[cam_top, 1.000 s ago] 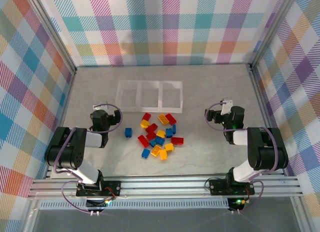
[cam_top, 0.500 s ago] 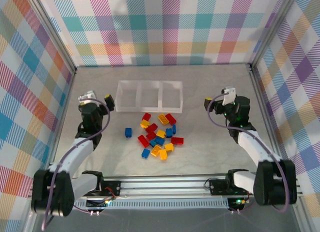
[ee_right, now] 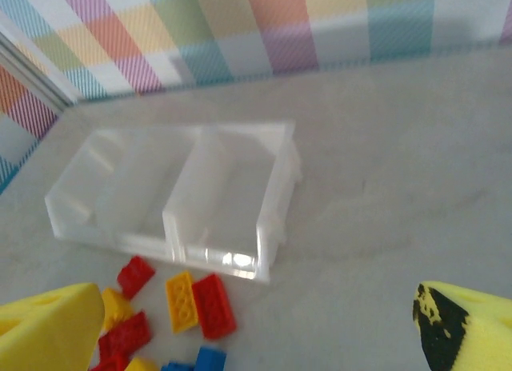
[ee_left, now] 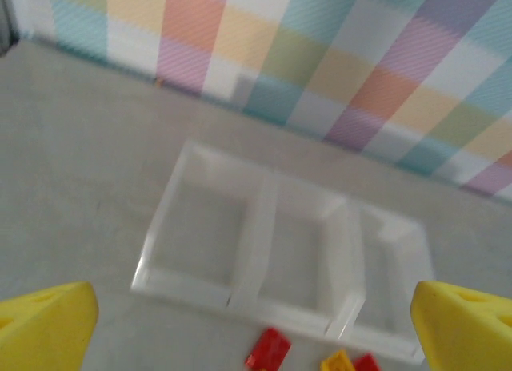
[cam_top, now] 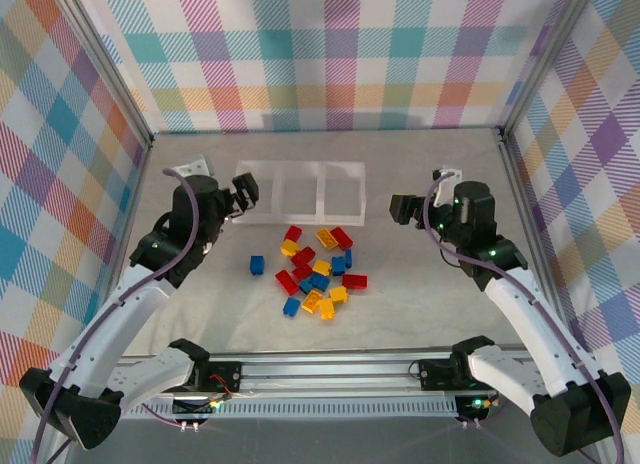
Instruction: Sort the legos into containers by color
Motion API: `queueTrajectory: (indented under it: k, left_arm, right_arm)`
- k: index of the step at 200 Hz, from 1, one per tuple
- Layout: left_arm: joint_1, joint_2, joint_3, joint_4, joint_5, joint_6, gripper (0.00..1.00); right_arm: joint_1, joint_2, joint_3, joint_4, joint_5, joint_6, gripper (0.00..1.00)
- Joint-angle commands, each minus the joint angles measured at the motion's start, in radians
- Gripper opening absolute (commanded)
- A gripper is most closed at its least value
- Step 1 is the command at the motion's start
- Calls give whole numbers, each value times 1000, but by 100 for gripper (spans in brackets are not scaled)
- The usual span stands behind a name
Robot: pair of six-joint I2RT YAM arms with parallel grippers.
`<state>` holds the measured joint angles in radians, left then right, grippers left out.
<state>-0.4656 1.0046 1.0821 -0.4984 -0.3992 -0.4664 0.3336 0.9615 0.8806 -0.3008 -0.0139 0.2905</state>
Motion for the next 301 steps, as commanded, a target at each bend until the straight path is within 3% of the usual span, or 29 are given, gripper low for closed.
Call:
queueTrajectory:
  k: [1,50,88,126,193,254,301]
  left_arm:
    - [-11,-6,33,-320,-47,-130,100]
    - [-21,42,-40,-461,-2,-215,91]
    - [-34,135,-177,-397,78,-248,84]
    - [-54,280,-165,-354,124,-200,73]
    - [-87,460,-127,-221,219,-80,66]
    - [-87,566,-79,-195,200,-38,65]
    - [-85,621,-64,-209,153,-44,58]
  right_arm:
    - [26,19,53,-199,-12,86,99]
    - [117,99,40,-292,13,129,97]
    - [152,119,-19,-271,36,175,89]
    - [169,137,-47,-262,35,191,85]
    - [194,168,-47,-272,60,193,82]
    - [196,151,-55,-294,81,187,81]
    - [197,143,-61,-300,89,188,82]
